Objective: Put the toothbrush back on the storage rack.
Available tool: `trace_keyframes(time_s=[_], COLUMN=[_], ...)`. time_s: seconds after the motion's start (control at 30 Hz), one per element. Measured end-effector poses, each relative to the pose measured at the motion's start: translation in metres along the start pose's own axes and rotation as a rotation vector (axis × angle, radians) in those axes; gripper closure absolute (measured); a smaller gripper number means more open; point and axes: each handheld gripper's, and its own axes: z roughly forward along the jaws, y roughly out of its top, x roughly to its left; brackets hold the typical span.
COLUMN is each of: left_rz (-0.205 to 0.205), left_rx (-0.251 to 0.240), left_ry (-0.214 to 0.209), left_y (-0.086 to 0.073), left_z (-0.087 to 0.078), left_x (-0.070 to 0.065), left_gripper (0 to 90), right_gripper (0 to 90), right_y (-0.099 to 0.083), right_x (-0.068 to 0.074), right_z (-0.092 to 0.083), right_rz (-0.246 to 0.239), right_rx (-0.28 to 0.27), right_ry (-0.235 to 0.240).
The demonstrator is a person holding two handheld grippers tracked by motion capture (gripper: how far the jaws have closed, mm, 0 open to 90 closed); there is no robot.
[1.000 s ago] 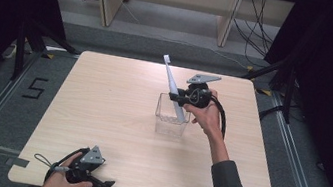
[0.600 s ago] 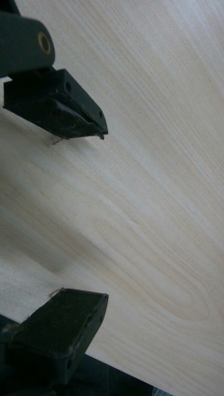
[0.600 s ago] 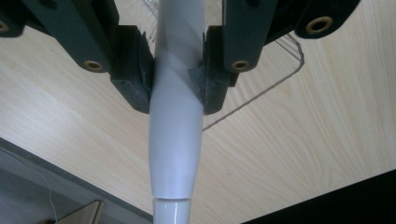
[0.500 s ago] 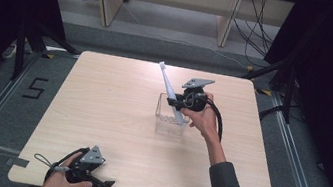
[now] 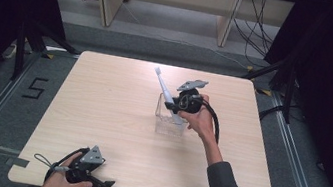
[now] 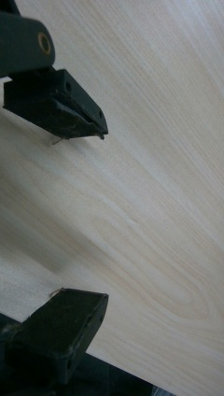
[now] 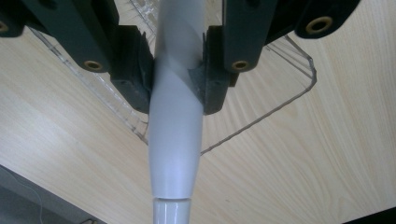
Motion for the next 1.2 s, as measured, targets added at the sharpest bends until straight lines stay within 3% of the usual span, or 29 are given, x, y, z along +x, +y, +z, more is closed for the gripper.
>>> trace_keyframes(time_s=[0.1,0.17,0.3,0.33,0.4,0.47,0.5,0.53,0.57,0.63,0.7,0.8,0.83,0.87,0.9,1.0,1.03,1.07,1.2], left_rz=[-0.011,-0.006,0.003,-0.013,0.003,0.002,-0.003,0.002,-0.016,-0.013,-0.007,-0.021,-0.019,-0.002,-0.01,-0.003,-0.02,-0.02,-0.006], left_rx=[-0.014,-0.001,-0.001,-0.014,0.001,-0.002,-0.005,0.001,-0.001,-0.001,-0.001,-0.013,-0.013,0.0,-0.003,-0.002,-0.013,-0.013,-0.006], left_ry=[-0.01,-0.001,-0.002,-0.012,-0.001,-0.001,-0.008,-0.001,0.002,0.0,-0.001,-0.013,-0.012,-0.001,-0.002,-0.003,-0.013,-0.013,-0.011], left_y=[0.0,0.0,0.0,0.0,0.0,0.0,0.0,0.0,0.0,0.0,0.0,0.0,0.0,0.0,0.0,0.0,0.0,0.0,0.0], left_z=[0.001,0.0,0.0,0.001,0.0,0.0,0.0,0.0,0.0,0.0,0.0,0.001,0.001,0.0,0.0,0.0,0.001,0.001,0.0], left_x=[-0.001,0.0,0.0,-0.001,0.0,0.0,0.0,0.0,-0.001,-0.001,0.0,-0.002,-0.002,0.0,-0.001,0.0,-0.002,-0.002,-0.001], left_gripper=[15.3,15.3,15.3,15.3,15.4,15.4,15.4,15.3,15.3,15.3,15.3,15.3,15.3,15.3,15.3,15.3,15.3,15.3,15.3], right_gripper=[66.3,66.4,66.3,66.3,66.3,66.3,66.3,66.3,66.2,66.3,66.2,66.2,66.2,66.2,66.1,66.1,66.0,66.0,65.8], right_y=[0.0,0.0,0.0,0.0,0.0,0.0,0.0,0.0,0.001,0.0,0.001,0.001,0.001,0.001,0.001,0.001,0.001,0.001,0.0], right_x=[0.001,0.001,0.001,0.001,0.001,0.003,0.002,0.002,0.001,0.003,0.002,0.004,0.005,0.004,0.002,0.004,0.007,0.007,0.004], right_z=[0.004,0.003,0.005,0.005,0.006,0.007,0.009,0.009,0.009,0.01,0.012,0.014,0.014,0.014,0.014,0.014,0.014,0.014,0.016], right_rz=[0.0,0.006,-0.008,-0.008,-0.028,-0.004,-0.04,-0.021,-0.042,-0.024,-0.05,-0.041,-0.008,-0.029,-0.059,-0.051,0.008,0.008,-0.049], right_rx=[0.003,0.04,0.038,0.038,0.049,0.072,0.049,0.065,0.07,0.075,0.099,0.103,0.125,0.122,0.121,0.134,0.175,0.175,0.16], right_ry=[-0.002,-0.01,-0.003,-0.003,-0.008,-0.013,-0.022,-0.018,-0.007,-0.024,-0.016,-0.023,-0.032,-0.028,-0.023,-0.025,-0.038,-0.038,-0.03])
